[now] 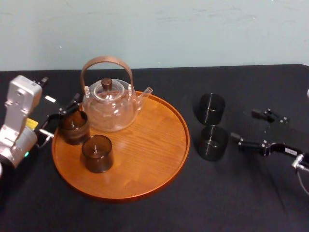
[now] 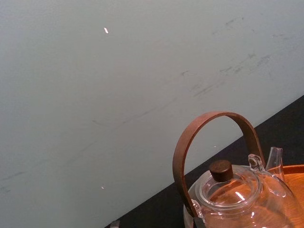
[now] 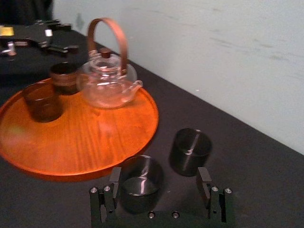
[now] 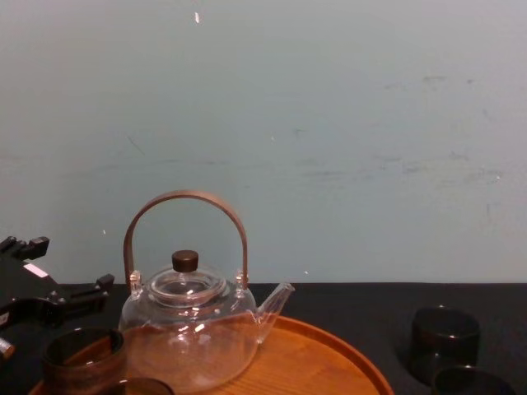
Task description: Pick up the glass from the table and place it on the tray.
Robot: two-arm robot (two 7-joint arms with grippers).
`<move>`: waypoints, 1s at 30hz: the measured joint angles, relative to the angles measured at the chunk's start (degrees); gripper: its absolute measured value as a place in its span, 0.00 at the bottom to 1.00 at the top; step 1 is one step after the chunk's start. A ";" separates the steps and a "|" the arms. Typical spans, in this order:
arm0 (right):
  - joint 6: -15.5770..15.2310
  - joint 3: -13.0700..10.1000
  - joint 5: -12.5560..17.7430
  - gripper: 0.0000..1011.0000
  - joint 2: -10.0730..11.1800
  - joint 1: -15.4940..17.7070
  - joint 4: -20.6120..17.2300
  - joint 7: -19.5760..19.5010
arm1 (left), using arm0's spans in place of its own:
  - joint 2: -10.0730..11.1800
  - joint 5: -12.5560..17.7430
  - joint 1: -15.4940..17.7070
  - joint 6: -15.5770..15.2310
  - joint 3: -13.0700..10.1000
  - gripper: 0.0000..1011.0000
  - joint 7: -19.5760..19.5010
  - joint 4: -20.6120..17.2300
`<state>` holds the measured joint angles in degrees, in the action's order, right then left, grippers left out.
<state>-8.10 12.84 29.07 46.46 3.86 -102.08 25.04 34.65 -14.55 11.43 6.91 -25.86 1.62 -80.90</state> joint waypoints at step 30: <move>-7.25 2.61 0.29 0.99 -2.43 -1.80 1.24 0.29 | 0.00 0.00 0.00 0.00 0.00 0.99 0.00 0.00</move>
<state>-15.36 15.44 29.36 44.03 2.07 -100.85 25.33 34.65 -14.55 11.43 6.91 -25.86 1.62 -80.90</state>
